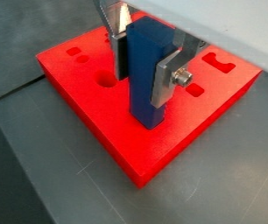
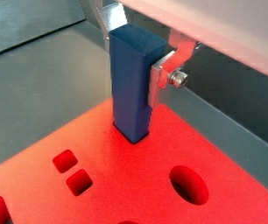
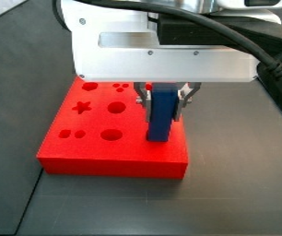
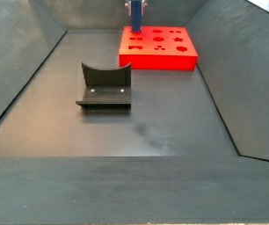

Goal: Pick up the rectangle object. Move up. Place the rectangle object on the fixture. Regrasp the rectangle object. Move to above the board. Insert the rectangle object.
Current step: Insert the rectangle object.

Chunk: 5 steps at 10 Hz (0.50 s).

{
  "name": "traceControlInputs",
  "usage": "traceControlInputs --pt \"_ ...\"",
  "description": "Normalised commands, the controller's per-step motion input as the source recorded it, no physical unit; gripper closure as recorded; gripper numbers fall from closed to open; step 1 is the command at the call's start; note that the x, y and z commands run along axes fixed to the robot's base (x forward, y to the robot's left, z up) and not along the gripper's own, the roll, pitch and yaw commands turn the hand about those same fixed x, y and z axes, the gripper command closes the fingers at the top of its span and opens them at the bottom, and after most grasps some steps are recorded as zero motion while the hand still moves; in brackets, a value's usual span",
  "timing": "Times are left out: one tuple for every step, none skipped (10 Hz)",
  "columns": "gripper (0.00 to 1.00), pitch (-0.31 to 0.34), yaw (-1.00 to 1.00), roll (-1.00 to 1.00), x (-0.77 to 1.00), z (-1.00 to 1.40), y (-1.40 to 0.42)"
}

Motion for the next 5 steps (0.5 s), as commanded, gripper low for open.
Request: traceControlInputs --pt "1.00 0.000 -0.08 -0.03 0.00 0.00 0.09" --pt "1.00 -0.021 0.00 0.00 0.00 0.00 0.00" --pt "1.00 -0.133 0.00 0.00 -0.05 -0.03 0.00" --pt "1.00 -0.004 0.00 0.00 0.00 0.00 0.00" --pt "1.00 0.000 0.00 0.00 0.00 0.00 0.00"
